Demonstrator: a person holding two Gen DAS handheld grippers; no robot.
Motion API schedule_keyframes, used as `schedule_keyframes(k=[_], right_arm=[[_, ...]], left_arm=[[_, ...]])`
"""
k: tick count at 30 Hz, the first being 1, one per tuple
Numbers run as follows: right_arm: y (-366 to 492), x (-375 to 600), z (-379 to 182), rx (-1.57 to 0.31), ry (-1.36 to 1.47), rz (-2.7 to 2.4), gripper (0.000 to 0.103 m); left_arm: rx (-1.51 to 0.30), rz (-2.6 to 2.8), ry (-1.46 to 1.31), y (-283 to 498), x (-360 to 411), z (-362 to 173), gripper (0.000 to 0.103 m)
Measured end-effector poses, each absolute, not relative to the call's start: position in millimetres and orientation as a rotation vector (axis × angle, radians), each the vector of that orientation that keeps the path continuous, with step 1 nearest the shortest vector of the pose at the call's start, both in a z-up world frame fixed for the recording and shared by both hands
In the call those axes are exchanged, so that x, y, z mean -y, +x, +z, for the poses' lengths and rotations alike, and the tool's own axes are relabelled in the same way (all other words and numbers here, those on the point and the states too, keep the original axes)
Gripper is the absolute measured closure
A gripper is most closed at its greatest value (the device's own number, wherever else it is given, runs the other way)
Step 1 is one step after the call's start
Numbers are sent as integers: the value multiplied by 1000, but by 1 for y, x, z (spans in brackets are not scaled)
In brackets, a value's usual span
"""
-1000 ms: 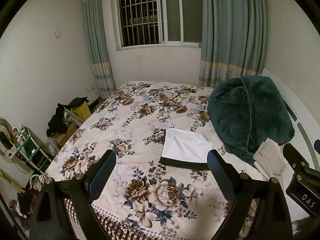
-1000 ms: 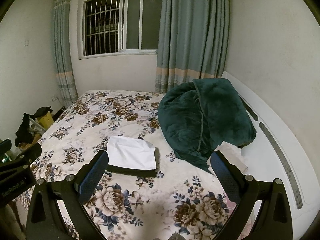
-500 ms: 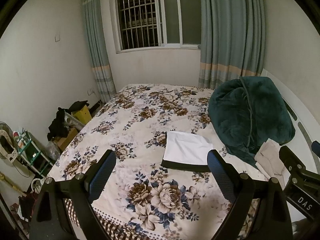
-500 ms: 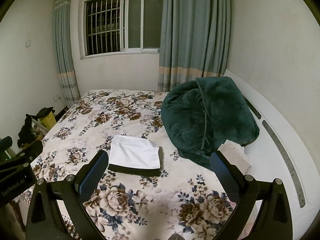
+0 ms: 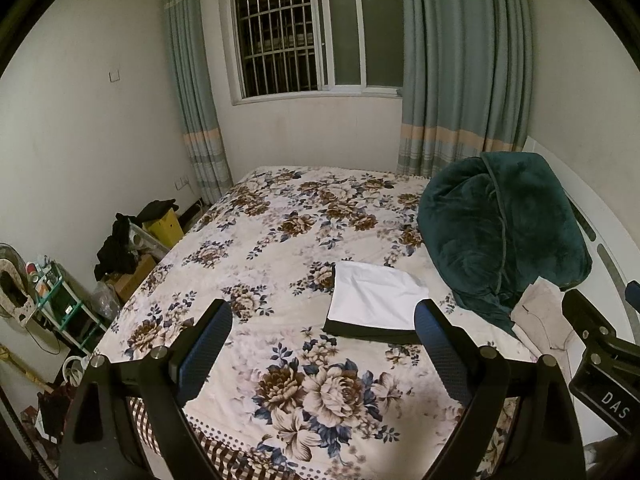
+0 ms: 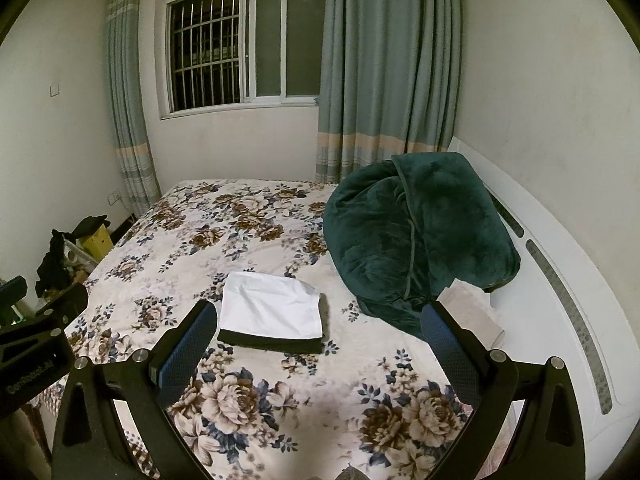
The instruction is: Fold small clothes
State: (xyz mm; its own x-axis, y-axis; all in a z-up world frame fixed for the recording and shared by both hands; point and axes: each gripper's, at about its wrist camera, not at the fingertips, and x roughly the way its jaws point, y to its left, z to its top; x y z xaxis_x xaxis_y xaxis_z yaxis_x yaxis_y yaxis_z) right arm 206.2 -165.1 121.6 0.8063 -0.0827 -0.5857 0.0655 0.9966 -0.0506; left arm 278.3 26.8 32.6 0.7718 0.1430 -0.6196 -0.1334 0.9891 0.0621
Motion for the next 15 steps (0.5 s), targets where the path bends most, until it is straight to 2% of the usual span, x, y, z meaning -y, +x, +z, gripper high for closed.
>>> schedule_keyframes(k=[15], right_arm=[[203,160,122,-630,-25,-80,0]], left_arm=[[-674,155,15,279,-28,33,10]])
